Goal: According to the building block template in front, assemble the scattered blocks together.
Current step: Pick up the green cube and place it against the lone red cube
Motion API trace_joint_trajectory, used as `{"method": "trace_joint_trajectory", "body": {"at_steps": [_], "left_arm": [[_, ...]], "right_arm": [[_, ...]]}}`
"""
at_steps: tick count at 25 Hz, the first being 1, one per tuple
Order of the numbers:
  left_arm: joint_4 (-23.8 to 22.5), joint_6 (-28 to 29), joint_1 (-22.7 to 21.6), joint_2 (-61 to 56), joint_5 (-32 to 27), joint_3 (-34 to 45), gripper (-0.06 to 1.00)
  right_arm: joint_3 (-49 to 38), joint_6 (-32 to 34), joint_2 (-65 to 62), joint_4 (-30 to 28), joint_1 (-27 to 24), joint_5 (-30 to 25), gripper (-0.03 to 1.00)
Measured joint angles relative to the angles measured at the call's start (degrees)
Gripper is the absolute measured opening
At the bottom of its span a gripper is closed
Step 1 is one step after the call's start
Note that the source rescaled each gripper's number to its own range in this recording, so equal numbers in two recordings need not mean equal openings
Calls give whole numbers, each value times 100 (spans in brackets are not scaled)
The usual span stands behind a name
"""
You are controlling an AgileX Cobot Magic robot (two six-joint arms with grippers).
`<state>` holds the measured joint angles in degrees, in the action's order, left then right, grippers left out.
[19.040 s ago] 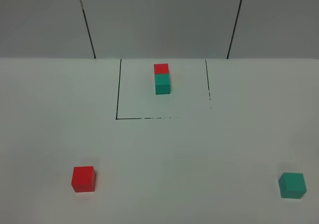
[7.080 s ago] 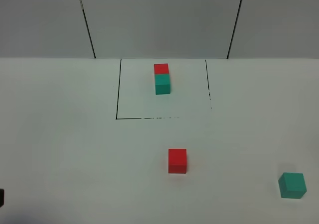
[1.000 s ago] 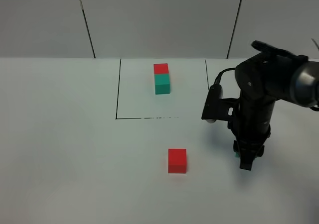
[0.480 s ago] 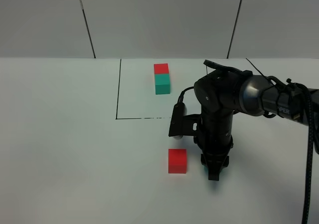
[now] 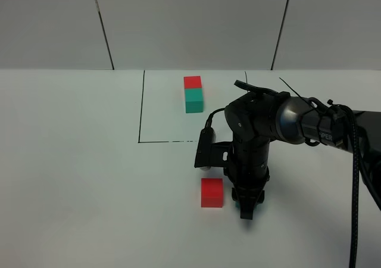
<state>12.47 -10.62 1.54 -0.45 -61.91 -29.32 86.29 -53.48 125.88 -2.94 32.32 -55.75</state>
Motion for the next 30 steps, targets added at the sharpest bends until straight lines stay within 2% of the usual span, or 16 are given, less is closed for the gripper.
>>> {"method": "trace_joint_trajectory", "body": {"at_steps": [30], "left_arm": [[0, 6, 0, 0, 0, 0, 59]], "right_arm": [[27, -146, 46, 148, 151, 165, 2]]}}
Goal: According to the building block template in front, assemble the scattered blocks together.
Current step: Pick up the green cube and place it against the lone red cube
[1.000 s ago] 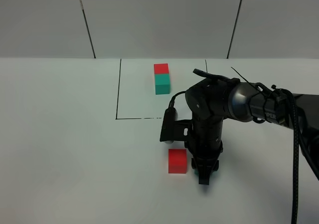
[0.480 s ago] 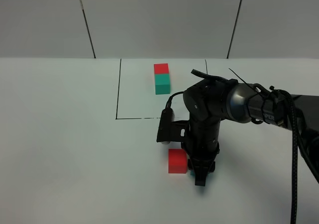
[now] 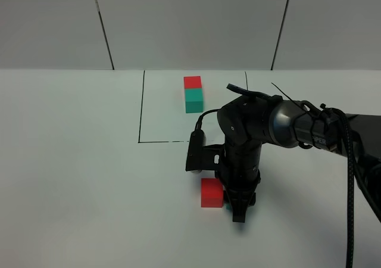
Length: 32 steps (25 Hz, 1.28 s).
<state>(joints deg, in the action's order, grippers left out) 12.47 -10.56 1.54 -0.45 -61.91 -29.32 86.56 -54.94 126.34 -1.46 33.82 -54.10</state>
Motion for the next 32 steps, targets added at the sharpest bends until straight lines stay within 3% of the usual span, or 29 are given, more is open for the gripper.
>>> {"method": "trace_joint_trajectory", "body": {"at_steps": [32], "left_arm": [[0, -6, 0, 0, 0, 0, 59]], "right_arm": [[0, -43, 11, -231, 81, 111, 2]]}}
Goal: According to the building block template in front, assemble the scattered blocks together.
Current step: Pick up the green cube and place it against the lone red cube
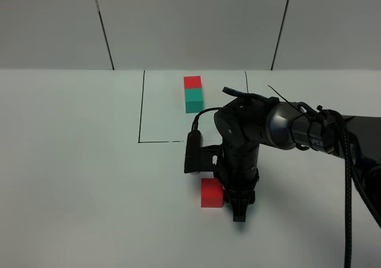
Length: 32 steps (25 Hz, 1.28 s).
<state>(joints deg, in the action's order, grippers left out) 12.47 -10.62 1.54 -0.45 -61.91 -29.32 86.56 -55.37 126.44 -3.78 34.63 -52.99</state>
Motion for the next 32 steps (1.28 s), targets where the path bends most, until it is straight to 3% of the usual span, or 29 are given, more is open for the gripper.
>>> {"method": "trace_joint_trajectory", "body": {"at_steps": [16, 32], "left_arm": [[0, 0, 0, 0, 0, 0, 59], [0, 0, 0, 0, 0, 0, 59]], "right_arm": [[8, 0, 0, 123, 0, 43, 2], [18, -434, 0, 136, 0, 61, 2]]}}
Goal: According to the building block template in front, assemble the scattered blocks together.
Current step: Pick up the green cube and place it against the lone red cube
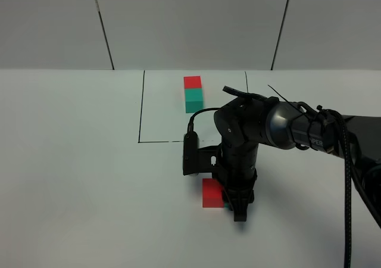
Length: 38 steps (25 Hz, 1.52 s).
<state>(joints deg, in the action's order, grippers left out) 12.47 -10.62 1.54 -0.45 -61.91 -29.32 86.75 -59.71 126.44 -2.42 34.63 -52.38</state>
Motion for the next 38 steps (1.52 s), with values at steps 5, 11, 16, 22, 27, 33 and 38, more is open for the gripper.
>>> {"method": "trace_joint_trajectory", "body": {"at_steps": [5, 11, 16, 22, 27, 33, 38], "left_arm": [[0, 0, 0, 0, 0, 0, 59], [0, 6, 0, 0, 0, 0, 59], [0, 6, 0, 0, 0, 0, 59], [0, 0, 0, 0, 0, 0, 59], [0, 0, 0, 0, 0, 0, 59], [0, 0, 0, 0, 0, 0, 59], [0, 0, 0, 0, 0, 0, 59]], "right_arm": [[11, -13, 0, 354, 0, 55, 2], [5, 152, -59, 569, 27, 41, 56], [-13, 1467, -379, 575, -21, 59, 100], [-524, 4258, -1300, 415, -736, 434, 100], [-1835, 5756, -2712, 110, -1509, 1865, 100], [-3409, 6424, -4473, 93, -1980, 3289, 100], [-3979, 6592, -5381, 91, -2015, 3550, 100]]}}
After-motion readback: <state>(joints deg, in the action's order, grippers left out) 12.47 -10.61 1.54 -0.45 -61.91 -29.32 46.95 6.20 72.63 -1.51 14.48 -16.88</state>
